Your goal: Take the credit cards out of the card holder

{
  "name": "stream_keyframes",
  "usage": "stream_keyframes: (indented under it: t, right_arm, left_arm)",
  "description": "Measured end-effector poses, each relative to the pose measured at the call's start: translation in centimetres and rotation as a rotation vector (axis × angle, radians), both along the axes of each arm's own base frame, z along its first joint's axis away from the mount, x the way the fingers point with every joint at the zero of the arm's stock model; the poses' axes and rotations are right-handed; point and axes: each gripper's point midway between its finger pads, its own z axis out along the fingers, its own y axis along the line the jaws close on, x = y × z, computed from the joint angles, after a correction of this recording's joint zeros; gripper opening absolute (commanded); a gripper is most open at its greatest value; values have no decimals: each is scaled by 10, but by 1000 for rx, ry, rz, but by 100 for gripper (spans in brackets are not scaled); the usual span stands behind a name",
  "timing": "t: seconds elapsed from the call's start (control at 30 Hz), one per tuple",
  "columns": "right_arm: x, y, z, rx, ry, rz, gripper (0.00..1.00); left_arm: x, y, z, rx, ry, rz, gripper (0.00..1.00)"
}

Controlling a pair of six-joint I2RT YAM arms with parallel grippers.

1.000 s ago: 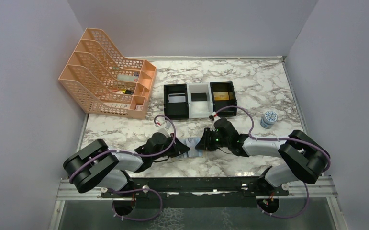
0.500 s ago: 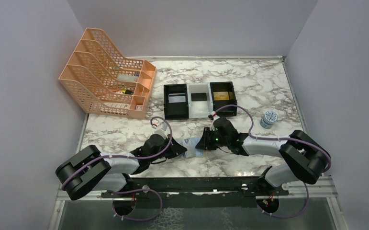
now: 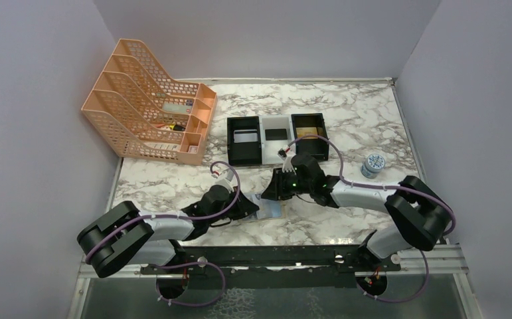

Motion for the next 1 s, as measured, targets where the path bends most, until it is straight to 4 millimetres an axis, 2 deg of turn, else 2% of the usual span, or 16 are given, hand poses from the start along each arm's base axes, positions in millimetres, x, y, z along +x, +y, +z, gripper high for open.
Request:
stream_keyframes:
  t: [0.17, 0.3, 0.6, 0.87, 1.0]
  right_arm:
    - [-3, -9, -34, -85, 70, -26, 24]
    - [-11, -19, -49, -115, 109, -49, 24]
    - [-10, -18, -49, -90, 123, -76, 24]
    - [-9, -18, -50, -86, 126, -89, 24]
    - [-9, -18, -50, -84, 127, -91, 24]
  left_arm:
    - [1, -1, 1, 5, -5, -4, 27]
    - [1, -1, 1, 8, -6, -6, 30]
    - [10, -11, 6, 10, -15, -12, 28]
    - [11, -12, 6, 12, -18, -14, 25]
    - [10, -13, 5, 15, -16, -23, 17]
